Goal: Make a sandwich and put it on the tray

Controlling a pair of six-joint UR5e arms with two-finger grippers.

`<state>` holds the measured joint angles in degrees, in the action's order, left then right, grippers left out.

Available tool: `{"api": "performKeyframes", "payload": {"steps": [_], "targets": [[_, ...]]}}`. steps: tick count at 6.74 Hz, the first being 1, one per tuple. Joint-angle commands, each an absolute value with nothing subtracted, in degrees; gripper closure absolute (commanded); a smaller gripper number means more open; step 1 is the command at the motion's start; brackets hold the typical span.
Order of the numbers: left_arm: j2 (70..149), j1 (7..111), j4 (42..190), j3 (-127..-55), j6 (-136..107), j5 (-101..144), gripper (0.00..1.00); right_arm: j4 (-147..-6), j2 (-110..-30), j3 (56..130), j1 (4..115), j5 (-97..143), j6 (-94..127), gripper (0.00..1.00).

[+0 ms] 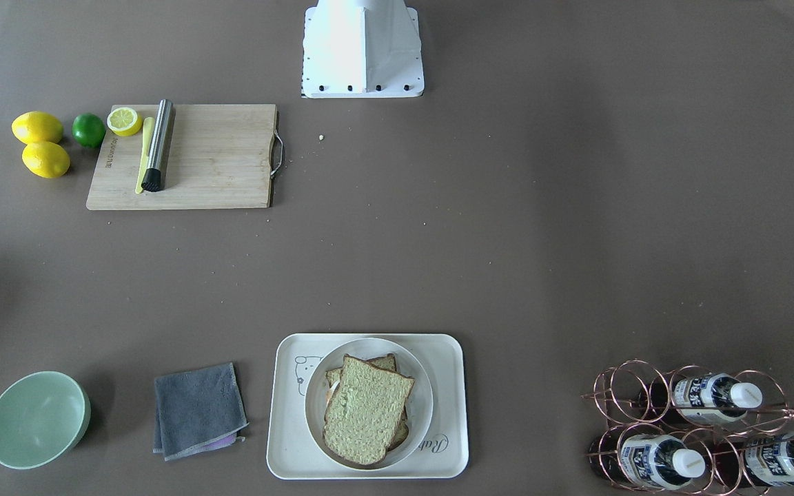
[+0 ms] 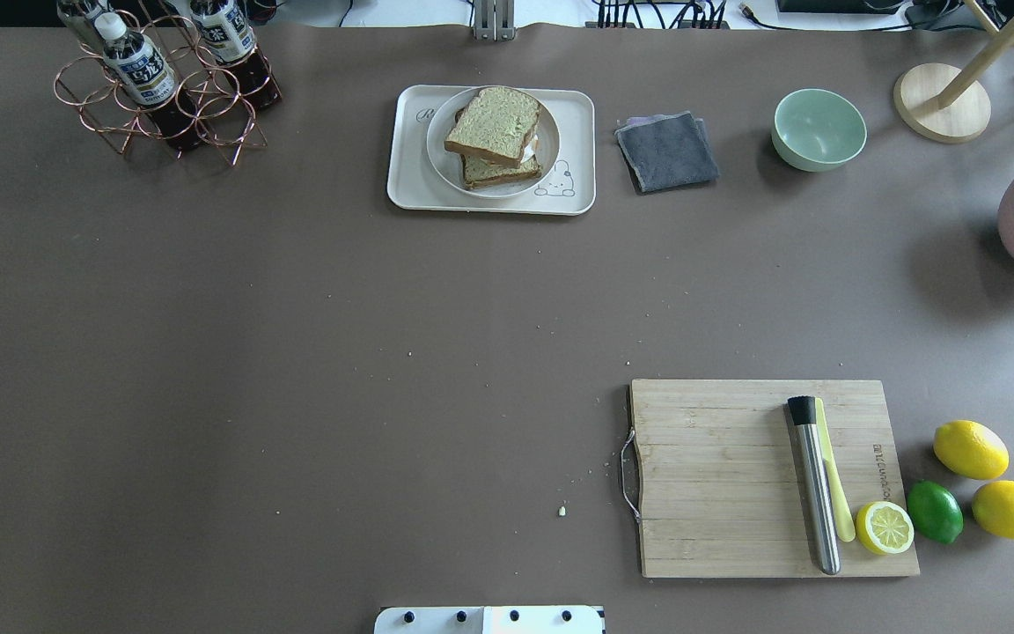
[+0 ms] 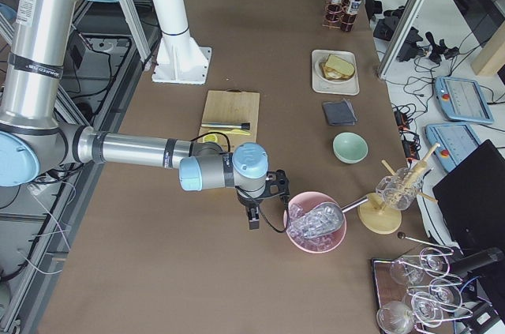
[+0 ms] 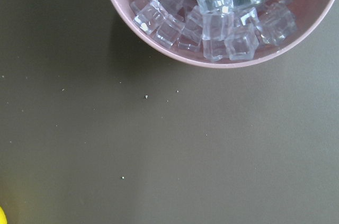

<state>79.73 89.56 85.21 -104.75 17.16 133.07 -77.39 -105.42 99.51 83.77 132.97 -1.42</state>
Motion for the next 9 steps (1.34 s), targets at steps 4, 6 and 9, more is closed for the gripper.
{"api": "performKeyframes", "payload": {"steps": [4, 6, 9], "targets": [[81.0, 89.7, 79.8, -103.1, 16.7, 133.2, 0.03, -90.9, -99.6, 99.8, 87.3, 132.8, -7.5, 0.0], [81.7, 89.8, 79.6, -100.0, 16.8, 133.2, 0.03, -93.6, -98.5, 100.0, 88.3, 132.5, -10.2, 0.0], [80.9, 89.9, 79.6, -99.9, 16.7, 137.0, 0.03, -93.6, -99.0, 100.1, 88.3, 131.1, -9.8, 0.0]]}}
